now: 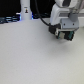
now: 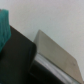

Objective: Open the kcup holder, insert the kcup into the holder, and close the kcup holder

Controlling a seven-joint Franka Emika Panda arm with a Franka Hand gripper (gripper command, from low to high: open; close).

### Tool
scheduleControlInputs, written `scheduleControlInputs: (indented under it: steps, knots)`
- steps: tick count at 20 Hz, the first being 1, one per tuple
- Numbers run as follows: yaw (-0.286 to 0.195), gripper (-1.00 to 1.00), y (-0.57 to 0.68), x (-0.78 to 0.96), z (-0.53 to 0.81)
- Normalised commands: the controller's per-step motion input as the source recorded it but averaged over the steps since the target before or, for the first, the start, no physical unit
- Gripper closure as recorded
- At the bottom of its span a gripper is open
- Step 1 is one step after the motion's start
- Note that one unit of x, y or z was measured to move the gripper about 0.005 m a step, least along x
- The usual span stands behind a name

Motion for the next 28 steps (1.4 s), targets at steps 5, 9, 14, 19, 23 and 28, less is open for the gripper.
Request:
scheduleControlInputs:
  steps: [5,9,14,19,23,28]
  knots:
    - [0.016,-1.00,0.65,-0.75,0.02]
    - [0.001,-1.00,0.59,-0.93,0.00]
    - [-0.002,-1.00,0.53,-1.00,0.00]
    - [0.005,-1.00,0.44,-0.89,0.08]
    - [-0.007,-1.00,0.02,0.05,0.18]
    - [0.003,-1.00,-0.01,0.01,0.00]
